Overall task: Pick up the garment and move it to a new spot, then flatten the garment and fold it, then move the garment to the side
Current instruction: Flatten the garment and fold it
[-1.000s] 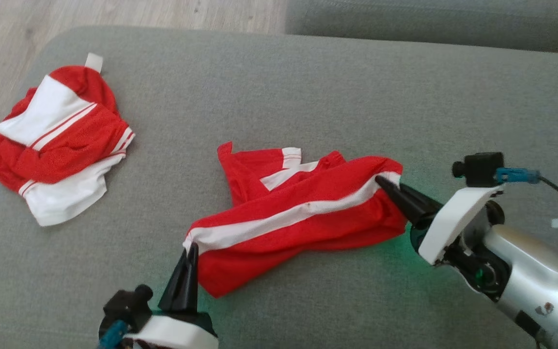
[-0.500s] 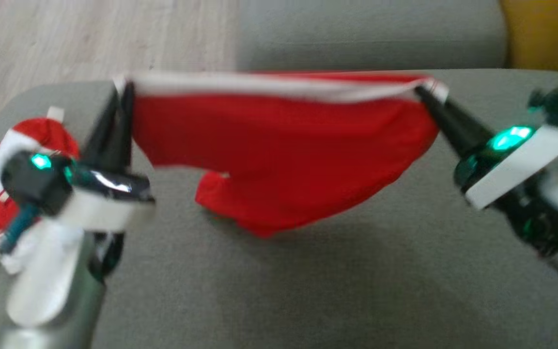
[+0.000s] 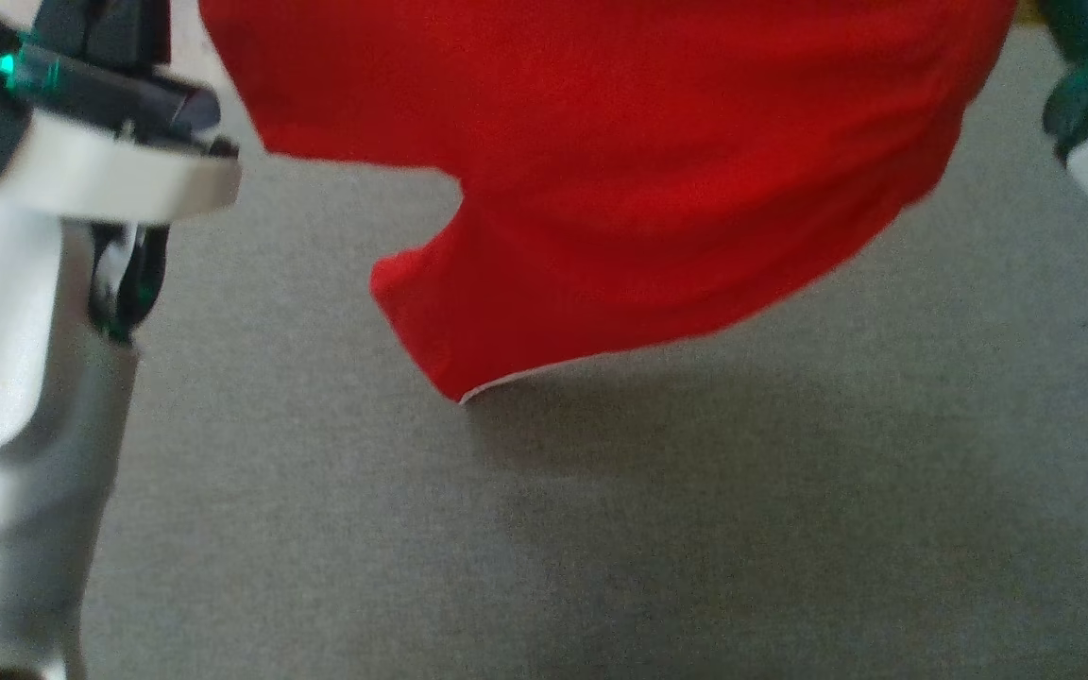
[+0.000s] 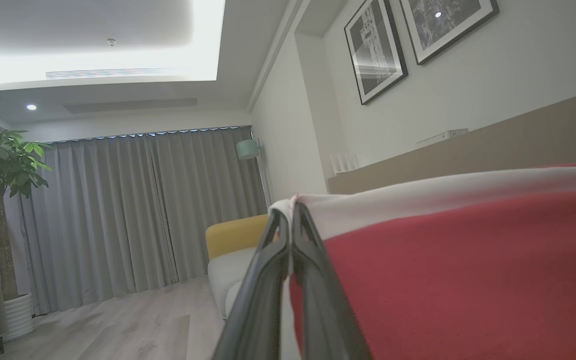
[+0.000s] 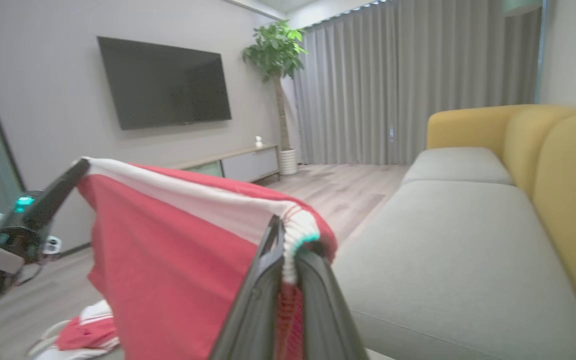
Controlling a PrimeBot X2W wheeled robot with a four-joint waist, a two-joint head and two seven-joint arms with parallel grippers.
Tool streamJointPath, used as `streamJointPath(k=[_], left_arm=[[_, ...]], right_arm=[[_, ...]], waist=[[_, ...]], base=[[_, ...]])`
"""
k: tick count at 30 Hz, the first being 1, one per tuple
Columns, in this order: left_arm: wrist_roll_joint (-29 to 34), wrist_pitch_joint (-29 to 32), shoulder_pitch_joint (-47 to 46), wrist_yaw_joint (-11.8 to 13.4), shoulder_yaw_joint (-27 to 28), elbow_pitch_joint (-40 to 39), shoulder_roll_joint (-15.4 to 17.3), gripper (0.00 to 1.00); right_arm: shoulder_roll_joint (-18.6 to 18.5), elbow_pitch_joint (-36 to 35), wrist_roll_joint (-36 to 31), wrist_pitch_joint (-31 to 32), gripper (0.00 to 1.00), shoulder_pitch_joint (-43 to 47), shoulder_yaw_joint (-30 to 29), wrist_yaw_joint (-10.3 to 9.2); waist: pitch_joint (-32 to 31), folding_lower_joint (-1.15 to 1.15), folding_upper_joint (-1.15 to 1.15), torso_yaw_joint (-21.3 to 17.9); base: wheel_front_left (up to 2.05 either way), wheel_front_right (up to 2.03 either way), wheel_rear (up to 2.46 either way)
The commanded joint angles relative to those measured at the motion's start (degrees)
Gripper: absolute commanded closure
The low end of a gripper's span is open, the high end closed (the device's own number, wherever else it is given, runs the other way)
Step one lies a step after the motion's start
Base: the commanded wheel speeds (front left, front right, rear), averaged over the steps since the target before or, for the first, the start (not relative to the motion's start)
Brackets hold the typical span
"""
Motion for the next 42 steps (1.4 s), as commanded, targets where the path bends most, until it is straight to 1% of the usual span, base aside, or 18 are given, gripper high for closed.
streamJointPath(k=[1,4,8,11,14,17,20,22,24,27,29,34,39,42], left_arm=[[0.9,-0.4,-4.6,0.7,2.3,-0.9,1.6,1.0],[3.6,-2.8,-10.5,2.2,1.4,4.4,0.4,1.0],[7.5,-6.0,-18.8,5.2,1.4,10.1,-1.0,1.0],[9.8,-6.8,-23.5,7.1,1.7,11.0,-2.3,1.0],[10.8,-6.9,-24.0,7.3,1.9,8.2,-3.8,1.0],[10.6,-6.9,-18.4,7.0,2.1,6.9,-5.1,1.0],[9.7,-6.9,-8.9,7.1,3.0,5.9,-6.7,1.0],[9.3,-6.9,-1.2,6.6,3.1,5.8,-7.6,1.0],[10.1,-6.9,6.7,5.2,1.8,6.8,-8.0,1.0],[9.0,-6.9,16.4,4.7,3.2,7.1,-9.7,1.0],[8.5,-6.9,21.8,4.3,4.6,6.5,-11.2,1.0],[7.7,-6.9,33.2,4.4,8.5,2.7,-14.4,1.0],[7.1,-6.9,42.9,4.2,11.1,0.3,-15.6,1.0],[7.1,-6.9,47.3,3.4,11.9,-0.1,-15.7,1.0]], right_arm=[[-0.2,0.3,-1.0,0.1,1.0,-1.4,-1.5,-0.04],[3.4,5.8,-6.8,-0.7,1.0,-7.0,-2.1,-0.04],[8.6,13.9,-16.5,-6.4,1.0,-15.2,-3.2,-0.04],[10.8,17.8,-23.0,-9.2,1.0,-19.6,-3.0,-0.04],[12.4,20.5,-25.8,-10.2,1.0,-20.1,-3.8,-0.04],[13.0,21.9,-26.8,-10.5,1.0,-16.3,-2.9,-0.04],[13.0,21.1,-27.0,-10.6,1.0,-9.6,-1.3,-0.04],[12.4,19.6,-27.6,-10.6,1.0,-4.0,1.2,-0.04],[11.9,18.5,-27.6,-10.6,1.0,1.7,3.9,-0.04],[11.7,16.7,-26.6,-10.6,1.0,9.3,7.5,-0.04],[12.2,15.8,-25.5,-10.6,1.0,14.0,8.0,-0.04],[14.0,13.6,-24.1,-10.6,1.0,25.5,5.8,-0.04],[15.6,11.6,-23.7,-10.6,1.0,35.5,3.8,-0.04],[15.1,10.3,-23.6,-10.6,1.0,39.5,5.6,-0.04]], waist=[[3.9,-0.01,0.0,-0.7],[7.4,-0.01,0.0,-0.9],[9.9,-0.01,0.0,-1.2],[10.6,-0.01,0.0,-0.7],[10.7,-0.01,0.0,0.0],[10.0,-0.01,0.0,0.6],[8.7,-0.01,0.0,1.1],[7.8,-0.01,0.0,1.3],[6.9,-0.01,0.0,1.2],[5.5,-0.01,0.0,0.9],[4.1,-0.01,0.0,0.9],[-0.3,-0.01,0.0,1.5],[-4.9,-0.01,0.0,2.0],[-6.8,-0.01,0.0,1.9]], base=[[0.0,0.0,0.0],[0.0,0.0,0.0],[0.0,0.0,0.0],[0.0,0.0,0.0],[0.0,0.0,0.0],[0.0,0.0,0.0],[0.0,0.0,0.0],[0.0,0.0,0.0],[0.0,0.0,0.0],[0.0,0.0,0.0],[0.0,0.0,0.0],[0.0,0.0,0.0],[0.0,0.0,0.0],[0.0,0.0,0.0]])
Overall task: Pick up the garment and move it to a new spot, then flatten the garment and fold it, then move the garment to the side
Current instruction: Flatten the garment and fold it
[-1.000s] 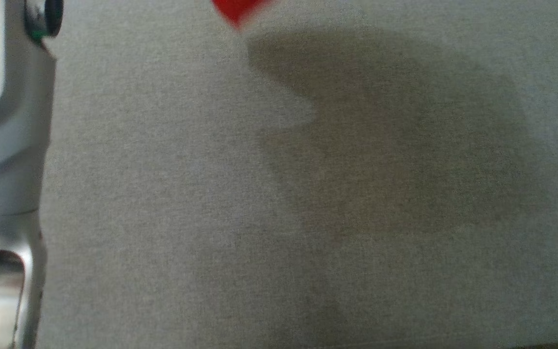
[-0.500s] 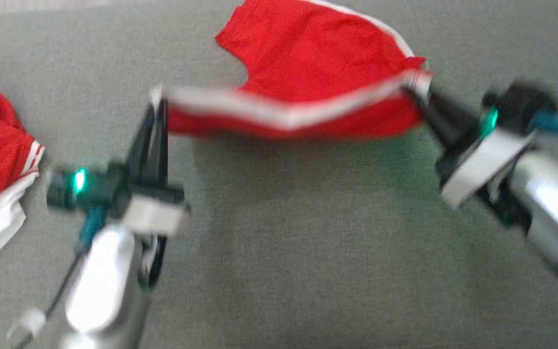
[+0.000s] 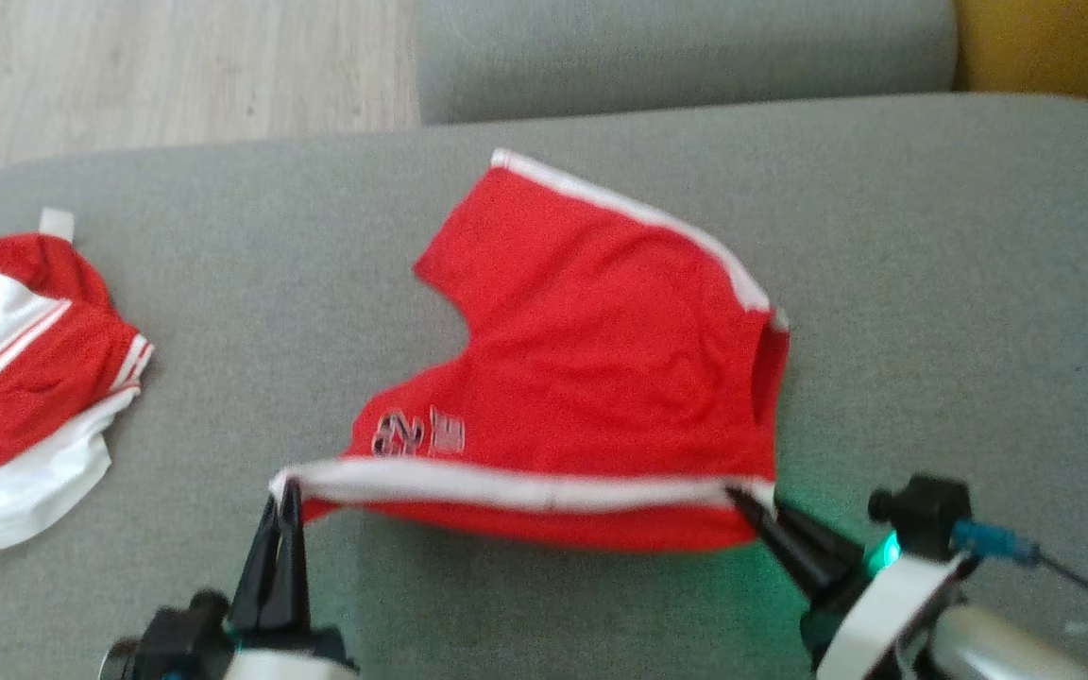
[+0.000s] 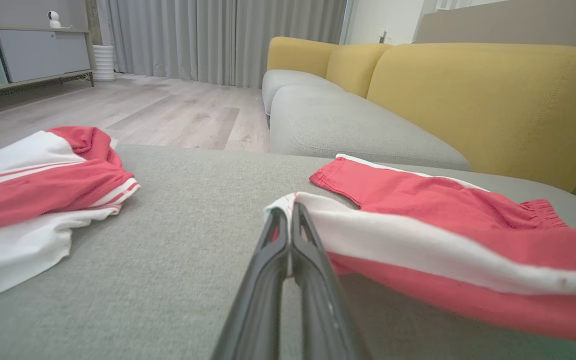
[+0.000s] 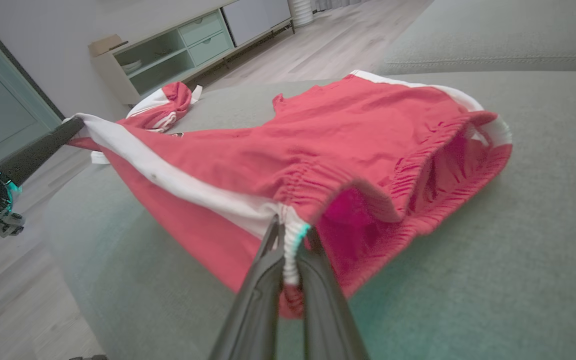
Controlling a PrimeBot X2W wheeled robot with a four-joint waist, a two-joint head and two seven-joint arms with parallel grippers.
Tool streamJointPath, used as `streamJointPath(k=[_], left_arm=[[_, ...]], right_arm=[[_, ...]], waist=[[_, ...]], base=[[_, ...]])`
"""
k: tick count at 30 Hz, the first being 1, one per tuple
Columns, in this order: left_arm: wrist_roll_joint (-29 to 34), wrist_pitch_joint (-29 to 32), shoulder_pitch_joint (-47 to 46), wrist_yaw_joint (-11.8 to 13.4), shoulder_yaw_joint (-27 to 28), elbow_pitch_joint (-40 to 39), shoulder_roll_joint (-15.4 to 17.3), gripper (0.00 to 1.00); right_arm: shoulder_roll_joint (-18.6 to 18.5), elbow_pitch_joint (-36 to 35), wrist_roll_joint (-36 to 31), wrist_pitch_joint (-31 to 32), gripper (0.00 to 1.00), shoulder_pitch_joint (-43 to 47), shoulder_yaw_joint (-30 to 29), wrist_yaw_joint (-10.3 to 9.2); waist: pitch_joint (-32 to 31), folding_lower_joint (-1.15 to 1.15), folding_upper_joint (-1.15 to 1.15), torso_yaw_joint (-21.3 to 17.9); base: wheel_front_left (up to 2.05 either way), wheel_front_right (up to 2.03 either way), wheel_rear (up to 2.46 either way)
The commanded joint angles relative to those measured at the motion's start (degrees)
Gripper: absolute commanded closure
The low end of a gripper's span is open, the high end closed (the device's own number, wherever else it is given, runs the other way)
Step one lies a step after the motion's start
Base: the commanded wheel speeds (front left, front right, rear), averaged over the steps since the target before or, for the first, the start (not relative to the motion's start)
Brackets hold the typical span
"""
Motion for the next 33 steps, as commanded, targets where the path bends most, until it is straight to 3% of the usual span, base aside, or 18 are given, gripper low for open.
streamJointPath(k=[1,7,12,17,21,28,33], left_arm=[[0.1,-0.3,-0.1,-0.4,2.9,-2.6,0.0,1.0],[1.9,-0.3,-0.3,-2.0,4.6,-3.5,-0.1,1.0],[4.6,-0.3,-9.9,-4.2,2.3,-0.9,2.7,1.0],[4.8,0.2,-26.8,-5.1,-5.1,6.9,7.4,1.0],[1.7,5.1,-42.9,-5.2,-13.5,15.1,11.1,1.0],[-2.0,7.0,-55.2,-5.2,-21.2,25.8,14.3,1.0],[-3.4,6.2,-62.2,-5.2,-22.2,32.7,15.6,1.0]], right_arm=[[-1.3,-2.4,0.7,-0.4,1.0,0.8,0.7,-0.04],[-1.2,-4.3,2.7,-0.4,1.0,1.4,-0.9,-0.04],[1.1,-4.4,6.0,-0.4,1.0,-0.5,-3.5,-0.04],[3.9,-3.6,10.7,-0.2,1.0,-4.9,-4.9,-0.04],[6.0,-2.0,14.1,-0.1,1.0,-9.6,-6.2,-0.04],[9.2,0.9,18.0,-0.3,1.0,-13.5,-8.9,-0.04],[11.4,0.9,18.6,-0.4,1.0,-15.7,-11.3,-0.04]], waist=[[-2.3,0.02,0.0,-0.1],[-1.9,0.02,0.0,-1.5],[1.7,0.02,0.0,-3.0],[7.6,0.02,0.0,-5.1],[13.4,0.02,0.0,-7.3],[18.1,0.02,0.0,-10.6],[21.1,0.02,0.0,-13.1]], base=[[0.0,0.0,0.0],[0.0,0.0,0.0],[0.0,0.0,0.0],[0.0,0.0,0.0],[0.0,0.0,0.0],[0.0,0.0,0.0],[0.0,0.0,0.0]])
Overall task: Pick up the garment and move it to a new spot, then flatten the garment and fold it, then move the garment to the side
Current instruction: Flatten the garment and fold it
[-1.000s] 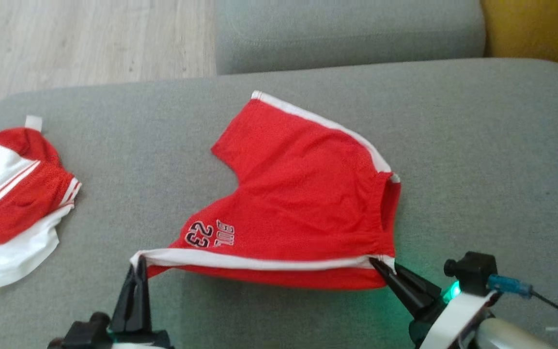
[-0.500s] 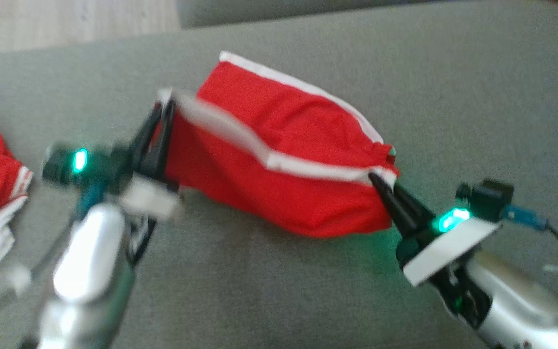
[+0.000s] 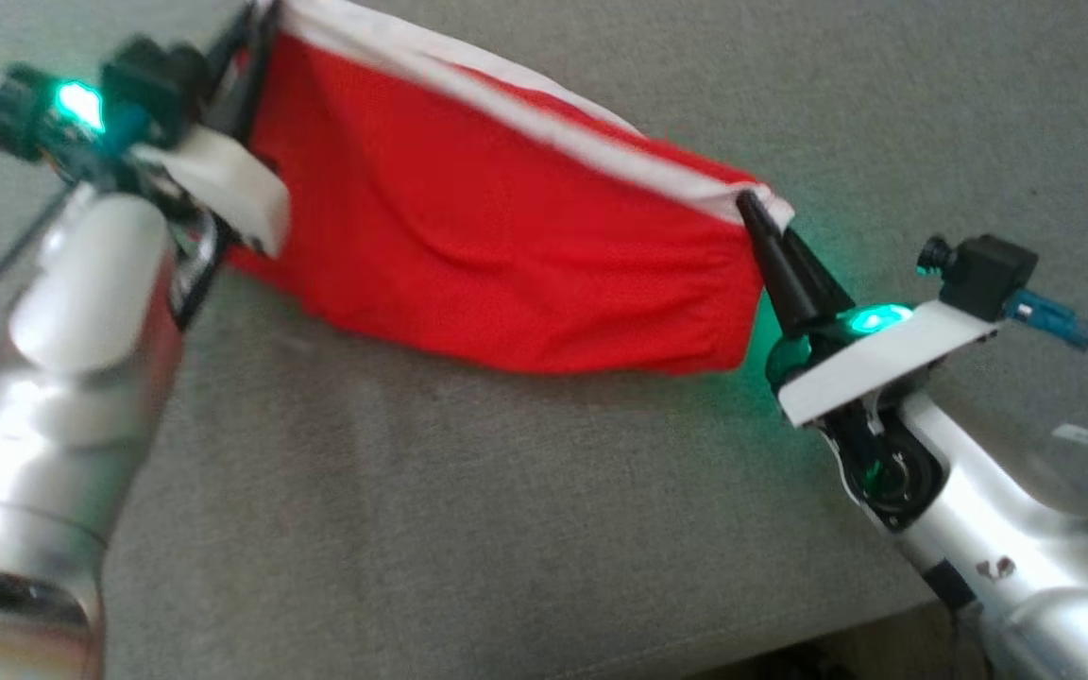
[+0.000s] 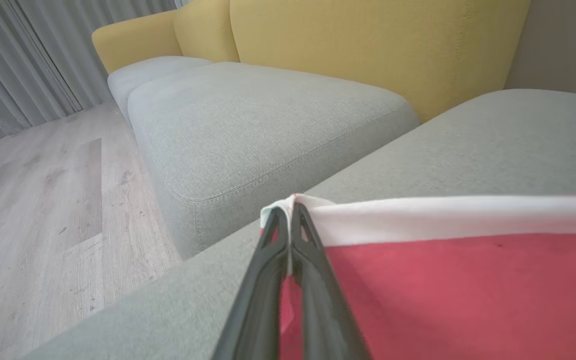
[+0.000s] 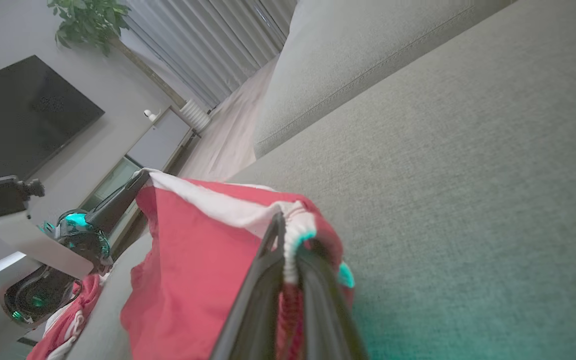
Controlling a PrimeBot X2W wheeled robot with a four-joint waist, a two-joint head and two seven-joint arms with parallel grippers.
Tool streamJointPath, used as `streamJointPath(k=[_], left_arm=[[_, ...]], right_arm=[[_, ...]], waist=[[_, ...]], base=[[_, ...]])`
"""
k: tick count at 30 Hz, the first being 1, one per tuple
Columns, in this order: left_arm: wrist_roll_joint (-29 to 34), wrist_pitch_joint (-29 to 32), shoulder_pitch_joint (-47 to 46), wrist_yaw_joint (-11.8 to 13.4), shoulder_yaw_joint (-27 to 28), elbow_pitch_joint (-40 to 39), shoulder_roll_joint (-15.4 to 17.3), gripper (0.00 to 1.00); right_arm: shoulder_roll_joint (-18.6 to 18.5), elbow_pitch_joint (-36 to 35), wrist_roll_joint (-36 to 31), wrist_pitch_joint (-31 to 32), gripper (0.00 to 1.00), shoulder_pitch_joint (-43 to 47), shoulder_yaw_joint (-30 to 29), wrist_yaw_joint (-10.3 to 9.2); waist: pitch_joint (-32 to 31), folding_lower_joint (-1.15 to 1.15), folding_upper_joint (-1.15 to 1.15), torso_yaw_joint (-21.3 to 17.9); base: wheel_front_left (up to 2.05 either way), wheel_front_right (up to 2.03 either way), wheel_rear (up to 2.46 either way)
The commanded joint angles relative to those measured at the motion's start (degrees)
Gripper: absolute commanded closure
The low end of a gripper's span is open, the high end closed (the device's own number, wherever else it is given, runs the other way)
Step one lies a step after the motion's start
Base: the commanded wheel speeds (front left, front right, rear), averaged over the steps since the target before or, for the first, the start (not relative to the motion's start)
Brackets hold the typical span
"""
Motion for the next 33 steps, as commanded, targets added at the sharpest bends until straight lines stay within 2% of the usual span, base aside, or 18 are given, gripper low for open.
streamJointPath(k=[1,10,11,12,13,14,15,18,27,30,33], left_arm=[[0.4,-0.3,-3.7,0.1,1.2,-0.5,2.6,1.0],[1.5,0.3,-9.0,0.9,0.2,7.8,2.6,1.0],[1.6,0.0,-9.1,1.0,0.0,8.5,2.5,0.83],[1.6,0.0,-9.1,1.0,0.0,8.5,2.5,0.83],[1.5,-0.3,-9.2,1.2,0.0,9.2,2.2,0.11],[1.5,-0.6,-9.1,1.4,-0.2,9.9,1.9,0.0],[1.5,-1.1,-9.0,1.5,-0.3,10.5,1.7,0.0],[0.9,-2.9,-8.3,2.1,0.0,12.3,1.1,0.0],[-2.0,-6.4,-2.3,3.3,1.8,13.9,-0.8,0.0],[-3.8,-6.7,0.5,4.4,3.7,12.8,-1.5,0.0],[-4.7,-6.8,3.6,5.3,5.3,10.0,-1.9,0.0]], right_arm=[[0.6,-1.8,-0.1,-0.4,1.0,-0.9,-0.5,-0.04],[4.4,-1.5,-1.7,-0.4,1.0,-3.4,-0.3,-0.04],[4.6,-1.3,-1.6,-0.4,1.0,-3.5,0.1,-0.04],[4.6,-1.3,-1.6,-0.4,1.0,-3.5,0.1,-0.04],[4.6,-0.8,-1.6,-0.4,0.77,-3.5,0.3,-0.04],[4.7,-0.3,-1.7,-0.4,0.13,-3.5,0.4,-0.04],[4.9,0.0,-1.7,-0.4,0.0,-3.4,0.4,-0.04],[4.7,1.1,-3.1,-0.4,0.0,-2.5,-0.1,-0.04],[4.6,4.3,-10.1,-0.4,0.0,4.3,-7.0,-0.04],[5.0,4.8,-15.1,-0.4,0.0,6.7,-12.5,-0.04],[6.4,4.3,-23.6,-0.4,0.0,9.0,-19.9,-0.04]], waist=[[1.8,-0.01,0.0,-1.5],[4.0,-0.01,0.0,-3.0],[4.0,-0.01,0.0,-3.0],[4.0,-0.01,0.0,-3.0],[4.0,-0.01,0.0,-3.0],[3.9,-0.01,0.0,-2.9],[3.7,-0.01,0.0,-2.8],[2.6,-0.01,0.0,-2.4],[-2.3,-0.01,0.0,-0.8],[-3.5,-0.01,0.0,-0.4],[-4.3,-0.01,0.0,-0.1]], base=[[0.0,0.0,0.0],[0.0,0.0,0.0],[0.0,0.0,0.0],[0.0,0.0,0.0],[0.0,0.0,0.0],[0.0,0.0,0.0],[0.0,0.0,0.0],[0.0,0.0,0.0],[0.0,0.0,0.0],[0.0,0.0,0.0],[0.0,0.0,0.0]])
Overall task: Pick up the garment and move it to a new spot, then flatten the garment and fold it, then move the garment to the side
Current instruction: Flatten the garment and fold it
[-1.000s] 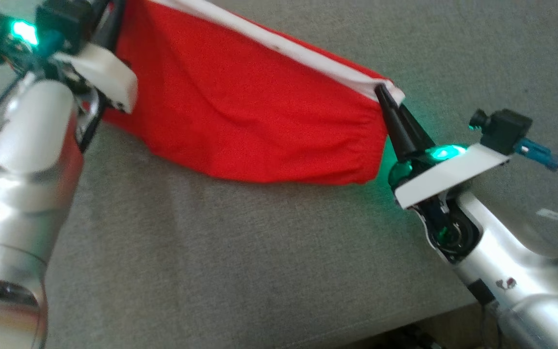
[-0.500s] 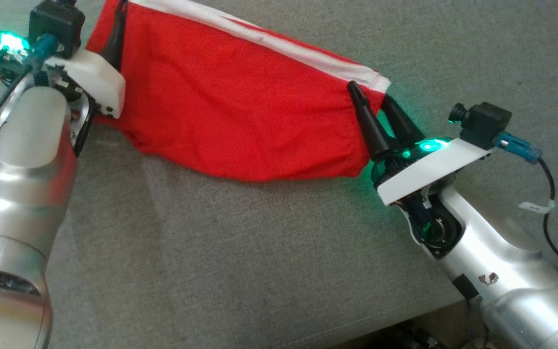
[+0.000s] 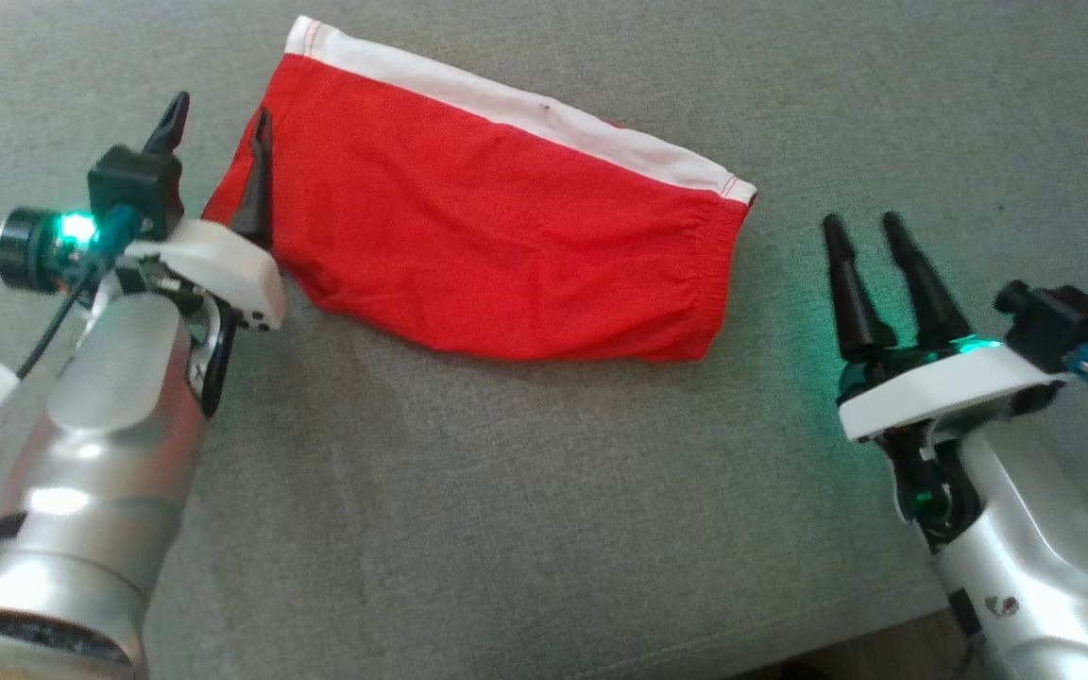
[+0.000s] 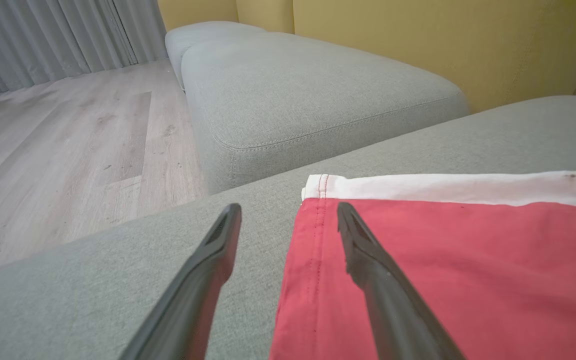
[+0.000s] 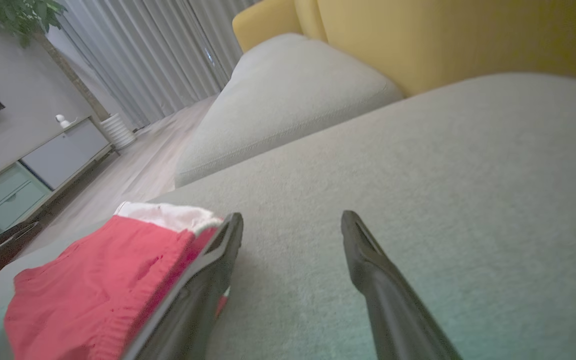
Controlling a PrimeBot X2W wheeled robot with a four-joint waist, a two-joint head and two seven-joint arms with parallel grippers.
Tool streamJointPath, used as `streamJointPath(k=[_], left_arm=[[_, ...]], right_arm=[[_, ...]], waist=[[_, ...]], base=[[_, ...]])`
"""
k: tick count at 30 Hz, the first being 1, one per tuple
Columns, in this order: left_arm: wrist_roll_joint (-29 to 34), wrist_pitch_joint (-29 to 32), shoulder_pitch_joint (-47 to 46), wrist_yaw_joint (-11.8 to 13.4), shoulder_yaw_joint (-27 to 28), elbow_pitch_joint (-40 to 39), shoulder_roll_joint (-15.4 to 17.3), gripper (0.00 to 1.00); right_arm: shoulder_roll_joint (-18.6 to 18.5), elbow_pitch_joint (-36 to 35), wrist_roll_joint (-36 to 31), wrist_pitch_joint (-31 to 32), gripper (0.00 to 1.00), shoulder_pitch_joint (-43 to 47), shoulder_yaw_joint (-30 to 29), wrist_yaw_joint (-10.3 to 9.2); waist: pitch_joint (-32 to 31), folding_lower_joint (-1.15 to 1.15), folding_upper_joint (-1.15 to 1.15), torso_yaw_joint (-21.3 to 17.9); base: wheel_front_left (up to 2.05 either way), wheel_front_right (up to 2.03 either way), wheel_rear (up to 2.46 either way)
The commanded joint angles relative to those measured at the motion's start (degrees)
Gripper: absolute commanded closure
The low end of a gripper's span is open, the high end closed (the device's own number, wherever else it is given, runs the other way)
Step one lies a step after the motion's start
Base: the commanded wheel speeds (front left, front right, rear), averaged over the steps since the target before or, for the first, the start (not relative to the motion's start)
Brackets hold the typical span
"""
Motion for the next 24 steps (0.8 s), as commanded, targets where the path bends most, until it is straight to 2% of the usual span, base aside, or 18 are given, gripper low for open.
streamJointPath(k=[1,6,10,19,24], left_arm=[[-0.5,-0.7,0.0,0.7,2.5,-2.6,1.5,0.0],[-1.6,-0.7,4.0,1.5,5.4,-6.0,1.2,0.0],[-1.8,-0.7,5.8,1.8,7.0,-7.2,0.6,0.0],[-1.9,-0.7,6.0,1.5,8.4,-3.0,-0.5,0.0],[-2.2,0.8,5.0,-0.2,7.3,2.7,-1.7,0.0]], right_arm=[[1.6,-2.2,-3.7,-0.4,0.0,1.6,-2.2,-0.04],[6.1,-6.0,-17.1,-0.4,0.0,5.2,-12.8,-0.04],[8.6,-8.3,-23.4,-0.4,0.0,7.0,-17.0,-0.04],[10.4,-9.3,-25.5,-0.4,0.0,8.2,-19.1,-0.04],[10.6,-9.3,-25.4,-0.4,0.0,8.3,-19.3,-0.04]], waist=[[-0.4,0.01,0.0,0.2],[-0.5,0.01,0.0,0.3],[0.3,0.01,0.0,0.2],[2.0,0.01,0.0,-0.7],[2.2,0.01,0.0,-0.8]], base=[[0.0,0.0,0.0],[0.0,0.0,0.0],[0.0,0.0,0.0],[0.0,0.0,0.0],[0.0,0.0,0.0]])
